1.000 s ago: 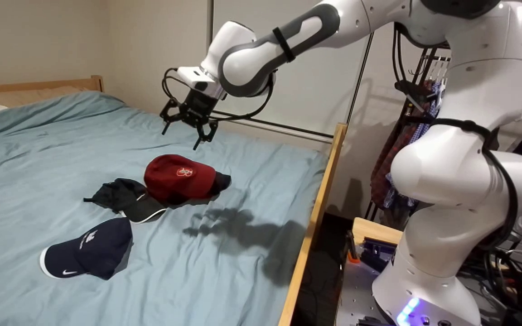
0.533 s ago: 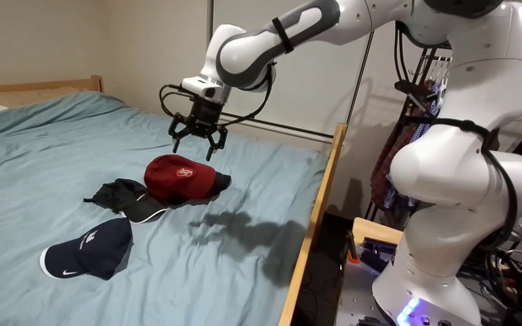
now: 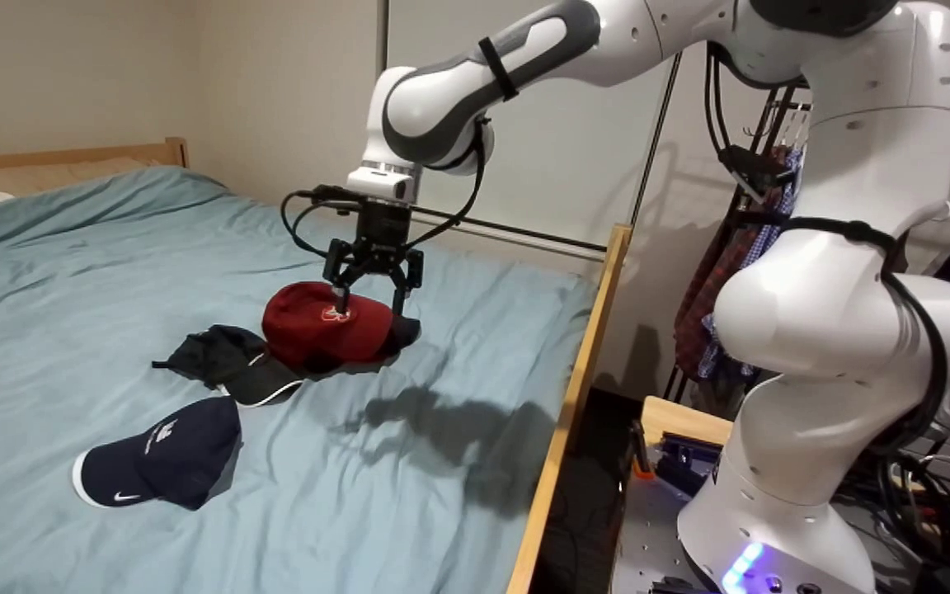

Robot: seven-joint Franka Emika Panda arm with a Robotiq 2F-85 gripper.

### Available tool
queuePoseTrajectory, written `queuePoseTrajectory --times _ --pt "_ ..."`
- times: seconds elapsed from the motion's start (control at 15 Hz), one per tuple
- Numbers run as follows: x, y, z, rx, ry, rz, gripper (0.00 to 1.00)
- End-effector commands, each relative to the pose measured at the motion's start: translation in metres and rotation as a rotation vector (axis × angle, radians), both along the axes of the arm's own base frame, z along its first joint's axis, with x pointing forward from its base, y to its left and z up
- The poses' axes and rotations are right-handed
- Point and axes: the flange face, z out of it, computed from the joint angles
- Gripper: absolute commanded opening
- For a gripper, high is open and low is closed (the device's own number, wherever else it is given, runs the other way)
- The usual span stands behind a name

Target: Put the maroon cape on top of the left most black capes

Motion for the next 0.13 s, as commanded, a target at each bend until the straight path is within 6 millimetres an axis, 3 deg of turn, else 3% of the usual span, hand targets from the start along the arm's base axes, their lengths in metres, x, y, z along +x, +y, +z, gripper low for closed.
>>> queuePoseTrajectory --times 0.0,0.07 --pt "-0.001 0.0014 0.0 -0.022 0.025 0.038 1.0" --pt "0.0001 0.0038 0.0007 -0.022 0.034 0.041 1.0"
